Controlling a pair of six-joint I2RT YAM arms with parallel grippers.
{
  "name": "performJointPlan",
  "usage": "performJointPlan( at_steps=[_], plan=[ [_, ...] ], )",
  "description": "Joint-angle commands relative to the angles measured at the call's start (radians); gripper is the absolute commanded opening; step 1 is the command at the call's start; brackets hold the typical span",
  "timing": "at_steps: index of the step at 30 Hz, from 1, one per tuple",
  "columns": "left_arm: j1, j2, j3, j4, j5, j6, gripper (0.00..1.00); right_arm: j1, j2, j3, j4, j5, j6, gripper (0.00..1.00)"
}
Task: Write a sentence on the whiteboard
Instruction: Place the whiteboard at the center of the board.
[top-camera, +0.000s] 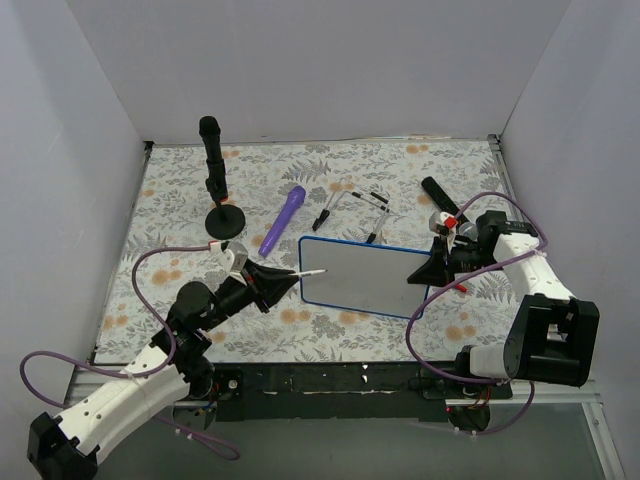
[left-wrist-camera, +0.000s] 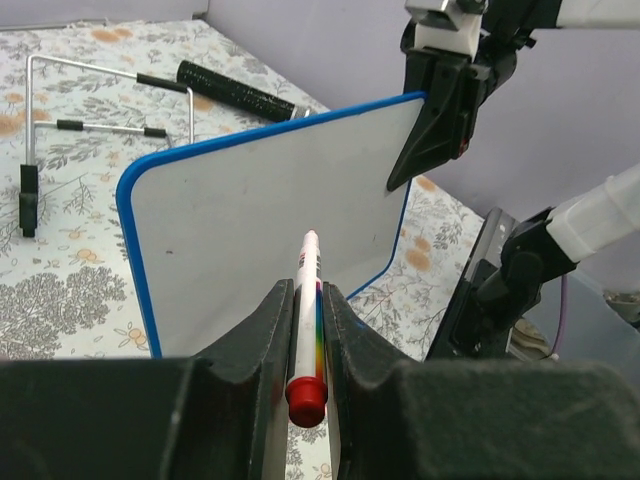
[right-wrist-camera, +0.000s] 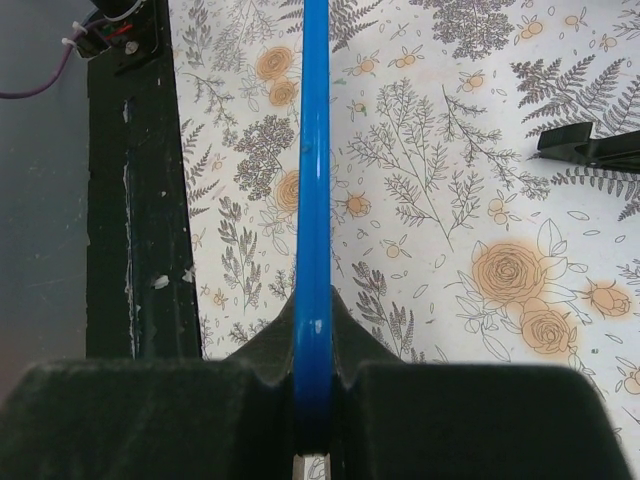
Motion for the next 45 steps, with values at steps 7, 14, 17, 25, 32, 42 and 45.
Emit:
performJointPlan(
  at_steps=[7,14,17,25,32,42,45],
  plan=[
    [0.004,0.020,0.000,0.071,-0.010,-0.008,0.00,-0.022,-0.010,-0.013,0.034,-0.025,0.006,0.01],
    [0.004,0.000,-0.031,0.116,-0.018,-0.032,0.00,-0.025,-0.013,-0.019,0.057,-0.022,0.029,0.01],
    [0.004,0.004,-0.037,0.123,-0.016,-0.040,0.00,-0.025,-0.013,-0.019,0.061,-0.022,0.032,0.01],
    [0.004,0.015,-0.038,0.128,-0.013,-0.045,0.00,-0.027,-0.012,-0.022,0.066,-0.022,0.037,0.01],
    [0.004,0.010,-0.040,0.128,-0.018,-0.043,0.00,-0.027,-0.015,-0.021,0.069,-0.022,0.037,0.01],
    [0.004,0.007,-0.040,0.126,-0.026,-0.045,0.00,-0.028,-0.012,-0.022,0.068,-0.022,0.037,0.01],
    [0.004,0.004,-0.041,0.128,-0.026,-0.043,0.00,-0.028,-0.013,-0.022,0.069,-0.021,0.037,0.01]
  ],
)
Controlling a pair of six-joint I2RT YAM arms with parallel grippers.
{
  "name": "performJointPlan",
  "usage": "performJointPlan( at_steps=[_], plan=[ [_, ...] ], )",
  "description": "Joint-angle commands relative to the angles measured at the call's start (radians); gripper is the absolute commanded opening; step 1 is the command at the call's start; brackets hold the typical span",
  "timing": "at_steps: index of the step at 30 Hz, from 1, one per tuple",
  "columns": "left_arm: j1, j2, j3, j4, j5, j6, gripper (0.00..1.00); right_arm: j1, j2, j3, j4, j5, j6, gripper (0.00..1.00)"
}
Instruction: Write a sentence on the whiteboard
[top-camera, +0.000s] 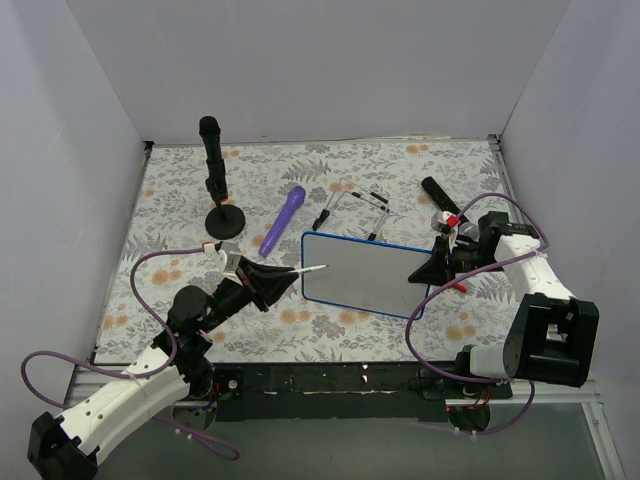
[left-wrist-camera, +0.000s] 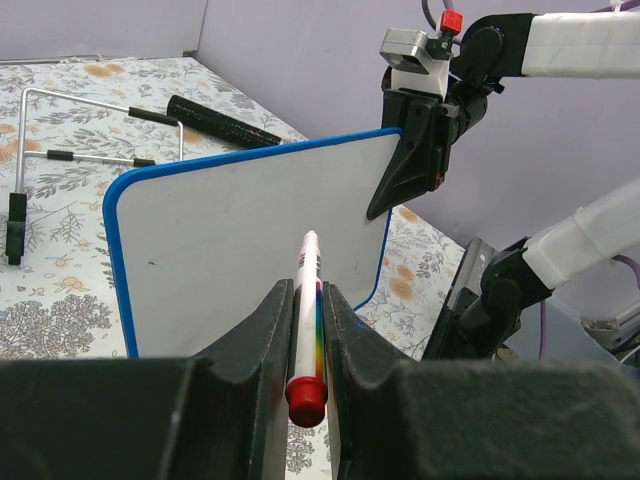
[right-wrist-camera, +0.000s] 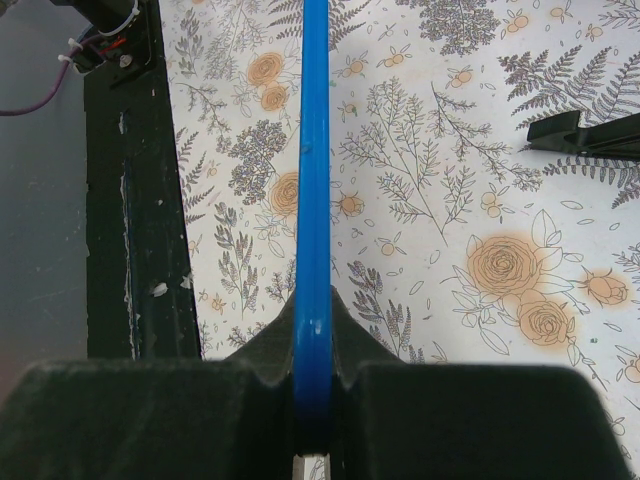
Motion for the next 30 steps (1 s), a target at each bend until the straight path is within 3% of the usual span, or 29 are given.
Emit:
performJointPlan(
  at_steps=[1,21,30],
  plan=[
    [0.004,-0.009,-0.009,0.018,-0.016,0.002,0.00,-0.007,-0.012,-0.005,0.028,-0.014,-0.010,0.01],
    [0.004,-0.016,-0.013,0.022,-0.026,0.002,0.00,-0.007,-0.010,-0.004,0.029,-0.014,-0.009,0.01],
    [0.004,-0.027,-0.017,0.022,-0.140,0.001,0.00,-0.012,0.000,0.001,0.041,-0.014,0.014,0.01]
  ],
)
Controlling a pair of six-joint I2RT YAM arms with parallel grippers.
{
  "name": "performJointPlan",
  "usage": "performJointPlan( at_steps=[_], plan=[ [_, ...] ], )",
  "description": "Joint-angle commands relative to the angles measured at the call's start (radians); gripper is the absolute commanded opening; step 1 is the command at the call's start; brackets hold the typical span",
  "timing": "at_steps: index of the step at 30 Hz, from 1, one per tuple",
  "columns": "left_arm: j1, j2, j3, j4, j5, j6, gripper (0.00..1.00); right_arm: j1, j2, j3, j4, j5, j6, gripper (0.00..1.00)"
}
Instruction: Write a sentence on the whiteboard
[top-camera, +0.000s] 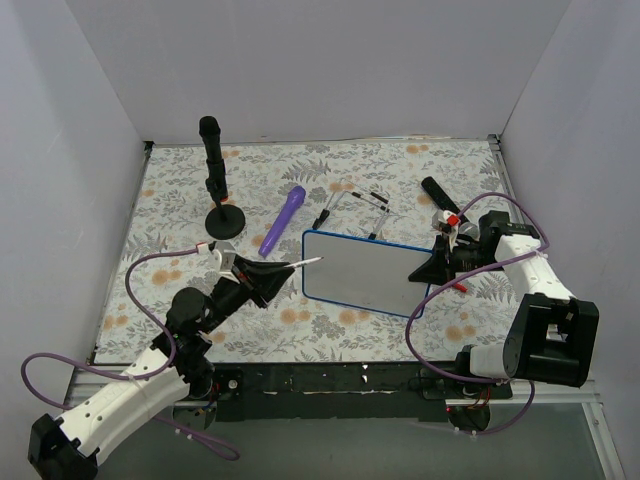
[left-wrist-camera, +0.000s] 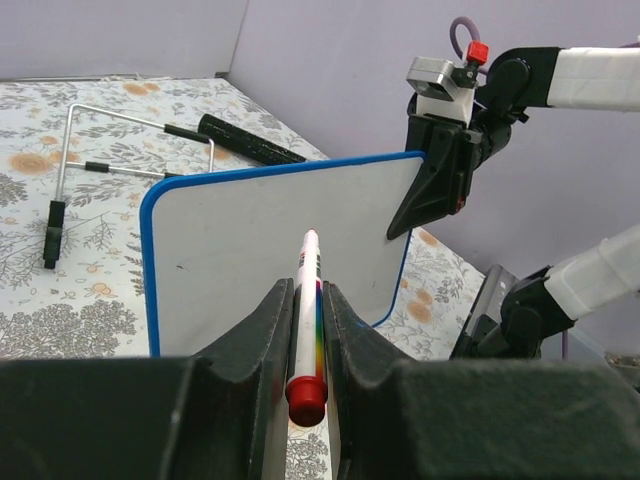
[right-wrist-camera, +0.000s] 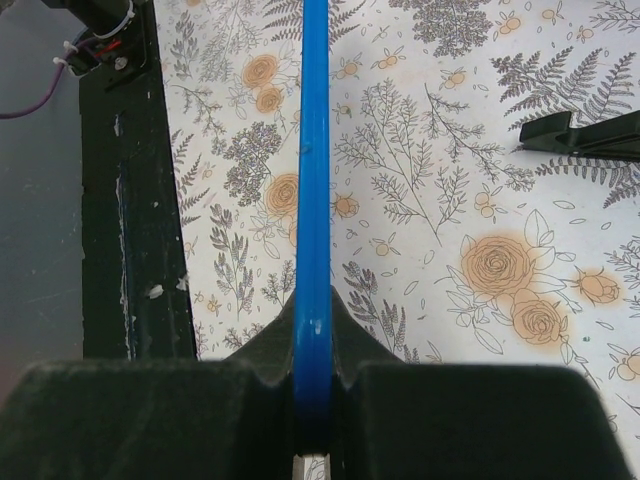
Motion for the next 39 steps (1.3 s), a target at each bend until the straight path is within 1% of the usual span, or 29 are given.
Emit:
performJointPlan(
  at_steps=[1,9,13,16,19,20,24,27,31,39],
  plan=[
    [0.004,-0.012,-0.018,0.025,-0.087,-0.003,0.00,-0.009,-0.001,0.004,0.025,-0.012,0.005,0.01],
    [0.007,0.011,-0.074,0.145,-0.205,-0.041,0.00,-0.023,0.028,0.038,0.050,-0.010,0.053,0.01],
    [0.032,0.046,-0.097,0.225,-0.211,-0.056,0.00,-0.029,0.049,0.059,0.050,-0.009,0.061,0.01],
    [0.075,0.097,-0.104,0.292,-0.186,-0.073,0.00,-0.032,0.053,0.053,0.067,-0.009,0.074,0.01],
    [0.130,0.181,-0.095,0.381,-0.099,-0.098,0.00,-0.034,0.037,0.038,0.123,0.003,0.125,0.01],
    [0.147,0.241,-0.088,0.427,-0.081,-0.098,0.00,-0.034,0.030,0.030,0.136,0.007,0.151,0.01],
    [0.154,0.374,-0.058,0.530,-0.015,-0.070,0.00,-0.035,0.023,0.026,0.150,0.008,0.166,0.01],
    [0.156,0.439,-0.045,0.576,0.011,-0.059,0.00,-0.037,0.020,0.021,0.162,0.010,0.176,0.01],
    [0.156,0.477,-0.040,0.623,0.034,-0.053,0.00,-0.037,0.025,0.018,0.163,0.007,0.176,0.01],
    [0.154,0.533,-0.019,0.650,0.039,-0.036,0.00,-0.037,0.028,0.015,0.165,0.005,0.177,0.01]
  ],
)
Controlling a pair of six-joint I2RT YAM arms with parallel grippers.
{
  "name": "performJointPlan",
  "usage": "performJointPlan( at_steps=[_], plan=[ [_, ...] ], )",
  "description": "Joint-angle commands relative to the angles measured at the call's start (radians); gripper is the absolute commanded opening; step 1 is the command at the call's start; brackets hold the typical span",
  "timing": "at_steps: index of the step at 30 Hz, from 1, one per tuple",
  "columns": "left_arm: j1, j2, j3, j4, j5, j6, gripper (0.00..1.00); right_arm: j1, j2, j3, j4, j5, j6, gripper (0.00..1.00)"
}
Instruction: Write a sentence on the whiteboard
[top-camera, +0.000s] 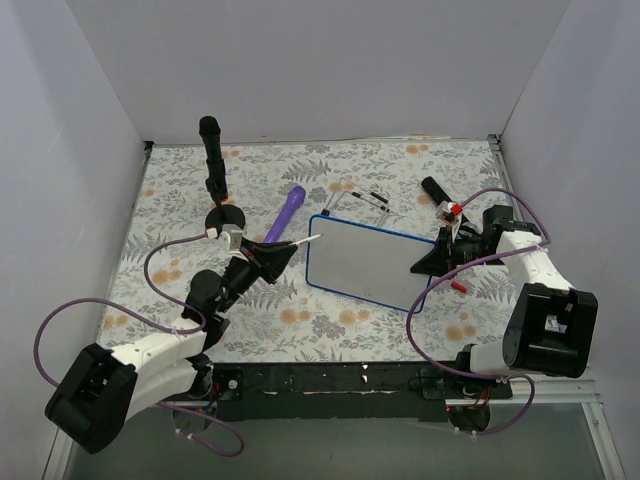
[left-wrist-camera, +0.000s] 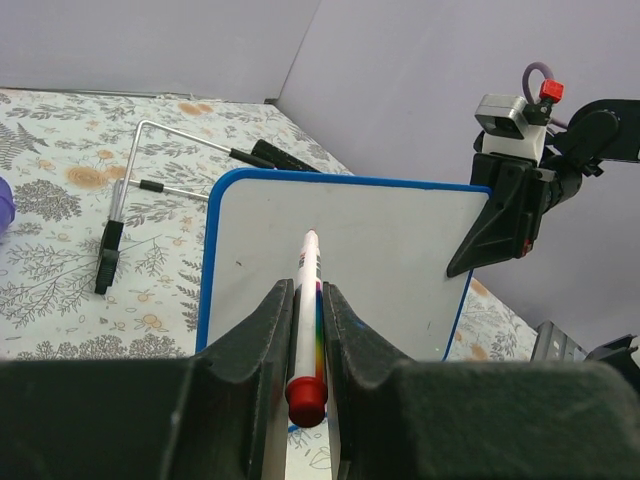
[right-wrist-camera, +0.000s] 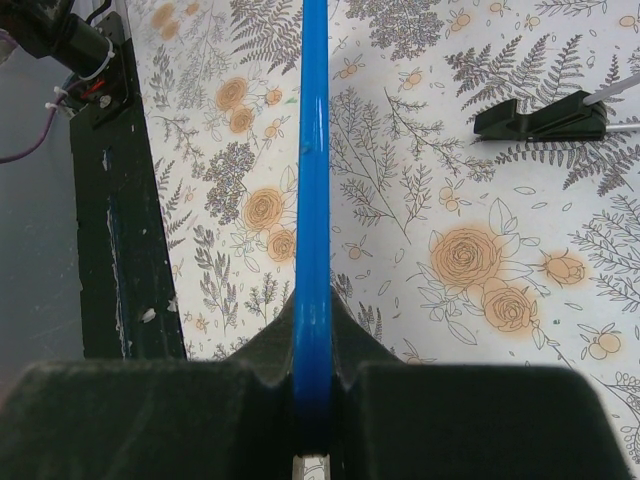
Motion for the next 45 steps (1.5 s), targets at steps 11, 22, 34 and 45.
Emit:
performJointPlan(
  at_steps=[11,22,34,45],
  plan=[
    [-0.003,0.102,0.064,0.094,0.004,0.050,0.00,-0.007,-0.026,-0.003,0.025,0.007,-0.012,0.01],
    [-0.008,0.161,0.075,0.116,-0.029,0.076,0.00,-0.007,-0.028,-0.005,0.023,0.005,-0.017,0.01],
    [-0.008,0.221,0.066,0.156,-0.030,0.076,0.00,-0.007,-0.028,-0.009,0.023,0.007,-0.017,0.01],
    [-0.008,0.201,0.021,0.133,-0.026,0.081,0.00,-0.007,-0.028,-0.009,0.022,0.007,-0.017,0.01]
  ],
)
